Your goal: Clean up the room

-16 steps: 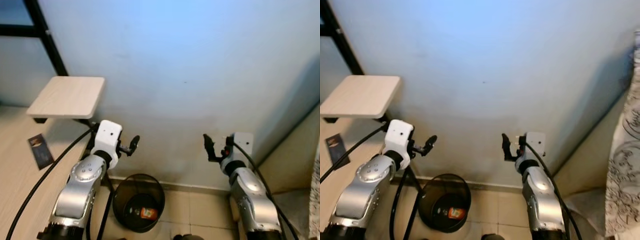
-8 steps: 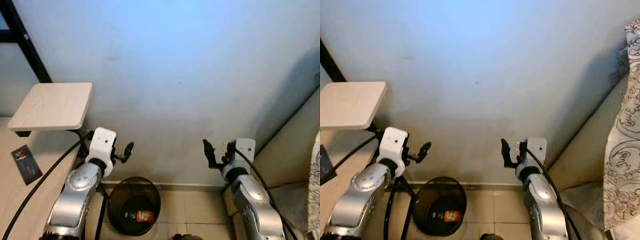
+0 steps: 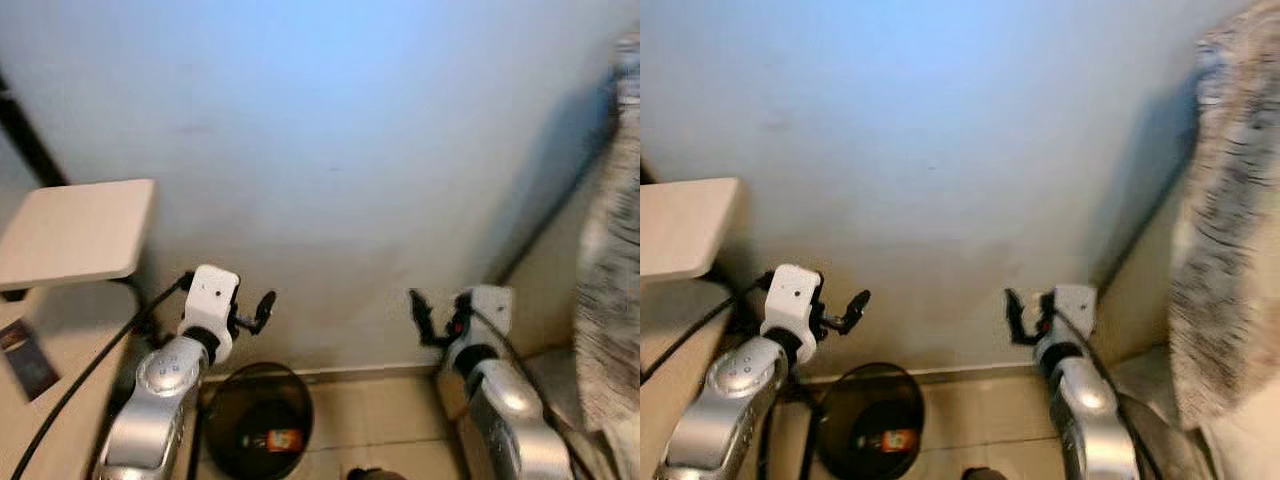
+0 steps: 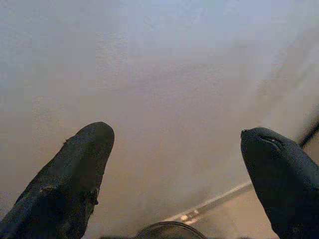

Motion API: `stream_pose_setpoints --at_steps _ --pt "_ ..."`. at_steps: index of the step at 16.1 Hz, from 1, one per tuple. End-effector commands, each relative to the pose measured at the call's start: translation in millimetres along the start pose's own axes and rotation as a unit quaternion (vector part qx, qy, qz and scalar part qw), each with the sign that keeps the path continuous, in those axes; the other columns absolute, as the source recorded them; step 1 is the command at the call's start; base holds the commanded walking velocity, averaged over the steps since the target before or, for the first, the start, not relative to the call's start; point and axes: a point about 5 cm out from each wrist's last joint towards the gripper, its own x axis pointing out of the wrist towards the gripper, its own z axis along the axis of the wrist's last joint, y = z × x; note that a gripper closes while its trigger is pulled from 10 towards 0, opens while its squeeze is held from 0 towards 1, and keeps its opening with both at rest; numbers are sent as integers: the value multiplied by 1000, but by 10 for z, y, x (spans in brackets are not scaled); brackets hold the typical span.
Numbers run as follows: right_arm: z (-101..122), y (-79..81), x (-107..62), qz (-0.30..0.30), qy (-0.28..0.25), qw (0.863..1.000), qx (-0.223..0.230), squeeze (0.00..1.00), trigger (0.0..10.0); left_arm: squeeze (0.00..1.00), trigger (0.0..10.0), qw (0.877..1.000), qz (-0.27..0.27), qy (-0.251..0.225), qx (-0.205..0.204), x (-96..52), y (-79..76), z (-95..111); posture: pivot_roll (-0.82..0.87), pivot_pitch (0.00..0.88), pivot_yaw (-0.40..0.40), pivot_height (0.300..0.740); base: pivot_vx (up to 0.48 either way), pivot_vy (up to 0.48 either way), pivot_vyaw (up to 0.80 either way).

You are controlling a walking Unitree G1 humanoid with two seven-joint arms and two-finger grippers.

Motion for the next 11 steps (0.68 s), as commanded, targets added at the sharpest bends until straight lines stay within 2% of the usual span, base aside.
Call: stream_pose_setpoints --at_steps 1,5,11 --pt "-11 -25 4 -7 0 1000 6 1000 10000 0 10000 1000 20 4 16 3 77 -4 -32 0 1 740 0 0 -775" --pt "-53 -2 -12 -1 4 1000 -6 1000 10000 0 10000 999 44 4 8 1 159 -12 -59 0 24 740 0 0 -775" --pt "-10 -9 6 6 -2 1000 -23 1000 10000 0 10000 999 47 0 3 26 141 2 -75 0 34 740 0 0 -775"
